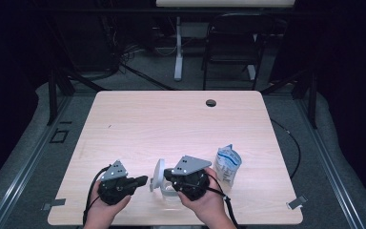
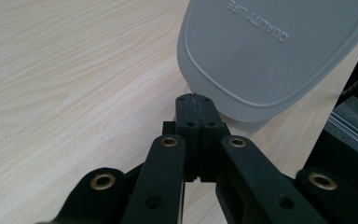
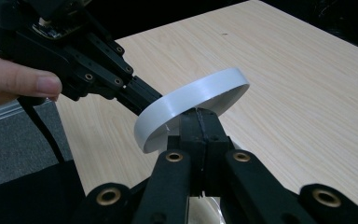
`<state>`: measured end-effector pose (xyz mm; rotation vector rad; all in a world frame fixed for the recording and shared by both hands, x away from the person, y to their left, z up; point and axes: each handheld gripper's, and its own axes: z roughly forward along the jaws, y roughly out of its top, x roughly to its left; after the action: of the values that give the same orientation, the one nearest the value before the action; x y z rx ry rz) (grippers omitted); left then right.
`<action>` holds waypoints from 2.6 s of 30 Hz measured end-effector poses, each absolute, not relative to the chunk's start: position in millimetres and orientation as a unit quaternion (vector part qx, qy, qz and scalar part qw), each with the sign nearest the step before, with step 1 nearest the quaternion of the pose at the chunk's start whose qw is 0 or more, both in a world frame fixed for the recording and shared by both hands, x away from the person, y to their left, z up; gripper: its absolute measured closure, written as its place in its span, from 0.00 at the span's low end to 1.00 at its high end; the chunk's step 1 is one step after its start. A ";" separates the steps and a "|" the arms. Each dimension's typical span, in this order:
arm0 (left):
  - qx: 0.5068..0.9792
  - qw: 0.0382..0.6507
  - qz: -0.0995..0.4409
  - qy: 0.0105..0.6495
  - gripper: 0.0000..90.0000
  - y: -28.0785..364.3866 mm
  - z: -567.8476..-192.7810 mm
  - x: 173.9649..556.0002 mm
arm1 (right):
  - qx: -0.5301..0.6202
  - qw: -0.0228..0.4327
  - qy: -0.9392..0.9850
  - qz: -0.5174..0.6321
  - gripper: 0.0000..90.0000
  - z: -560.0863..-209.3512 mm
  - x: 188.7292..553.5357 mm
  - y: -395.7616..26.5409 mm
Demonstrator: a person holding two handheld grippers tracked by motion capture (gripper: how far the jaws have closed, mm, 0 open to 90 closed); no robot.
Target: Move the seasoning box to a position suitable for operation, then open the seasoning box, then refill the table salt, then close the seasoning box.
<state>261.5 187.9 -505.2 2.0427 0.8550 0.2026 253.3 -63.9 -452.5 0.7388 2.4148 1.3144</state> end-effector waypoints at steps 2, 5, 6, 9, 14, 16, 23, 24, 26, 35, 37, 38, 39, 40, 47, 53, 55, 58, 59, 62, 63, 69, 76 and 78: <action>0.821 0.444 0.081 0.349 1.00 189.4 -506.0 260.8 | 0.254 0.150 0.840 0.456 1.00 -451.5 252.6 -61.9; 0.823 0.440 0.085 0.350 1.00 192.1 -506.0 260.6 | 0.252 0.148 0.840 0.457 1.00 -451.6 252.6 -59.9; 0.821 0.442 0.082 0.353 1.00 193.2 -506.3 260.2 | 0.253 0.150 0.840 0.456 1.00 -451.8 252.7 -59.9; 0.821 0.440 0.085 0.353 1.00 196.4 -506.4 260.1 | 0.255 0.149 0.840 0.455 1.00 -453.0 253.3 -62.2; 0.818 0.442 0.087 0.358 0.99 199.9 -506.5 259.3 | 0.260 0.151 0.839 0.453 0.99 -456.1 253.0 -67.0; 0.818 0.442 0.089 0.358 0.99 200.7 -507.0 259.2 | 0.263 0.151 0.838 0.453 0.99 -457.9 252.4 -69.9; 0.815 0.443 0.090 0.362 0.98 202.6 -506.9 259.4 | 0.273 0.157 0.833 0.455 0.93 -462.2 248.3 -79.9; 0.817 0.442 0.088 0.360 0.97 203.9 -506.4 259.8 | 0.274 0.159 0.832 0.456 0.91 -463.2 247.1 -81.9; 0.815 0.444 0.091 0.362 0.96 204.6 -506.9 259.8 | 0.275 0.162 0.831 0.456 0.89 -464.4 245.2 -85.3; 0.815 0.444 0.092 0.361 0.92 208.6 -507.9 259.3 | 0.297 0.167 0.826 0.449 0.83 -477.4 236.6 -109.4; 0.812 0.446 0.091 0.364 0.91 209.5 -509.4 258.5 | 0.300 0.170 0.825 0.448 0.80 -479.7 233.8 -114.4; 0.813 0.445 0.093 0.363 0.90 210.1 -509.8 258.4 | 0.301 0.171 0.825 0.446 0.79 -480.4 232.2 -117.0; 0.815 0.444 0.094 0.361 0.89 211.1 -510.5 258.6 | 0.302 0.173 0.824 0.448 0.78 -481.2 231.1 -118.5; 0.815 0.440 0.097 0.365 0.88 211.7 -511.0 257.9 | 0.302 0.175 0.824 0.447 0.77 -482.1 229.8 -120.8; 0.810 0.446 0.096 0.368 0.83 217.6 -515.3 258.4 | 0.315 0.179 0.821 0.441 0.74 -488.0 226.7 -135.8; 0.811 0.445 0.100 0.366 0.81 217.9 -518.9 259.1 | 0.321 0.179 0.820 0.438 0.72 -493.9 227.0 -144.8; 0.810 0.447 0.095 0.367 0.80 217.9 -520.4 259.9 | 0.325 0.171 0.820 0.440 0.72 -495.9 227.7 -148.7; 0.810 0.448 0.097 0.366 0.75 218.5 -520.2 260.3 | 0.332 0.171 0.815 0.443 0.71 -497.5 226.4 -154.2; 0.810 0.447 0.099 0.367 0.74 218.7 -519.8 260.3 | 0.334 0.172 0.815 0.442 0.71 -497.5 225.9 -155.7; 0.806 0.451 0.103 0.369 0.72 220.0 -519.6 260.7 | 0.340 0.175 0.812 0.442 0.70 -497.2 224.8 -161.5; 0.805 0.452 0.102 0.372 0.72 220.2 -520.0 260.4 | 0.342 0.175 0.811 0.441 0.70 -497.3 224.9 -163.6; 0.806 0.446 0.106 0.375 0.70 222.0 -522.5 259.6 | 0.357 0.177 0.808 0.433 0.70 -504.6 226.0 -175.8; 0.806 0.445 0.107 0.376 0.70 224.4 -522.3 258.4 | 0.372 0.173 0.800 0.437 0.70 -508.0 228.7 -192.8; 0.805 0.447 0.106 0.375 0.69 225.2 -521.8 258.5 | 0.376 0.172 0.799 0.437 0.70 -508.2 229.1 -197.1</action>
<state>258.5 225.2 -521.8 1.9940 0.9293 0.2614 229.1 -197.1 -508.2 1.0673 2.2670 1.2402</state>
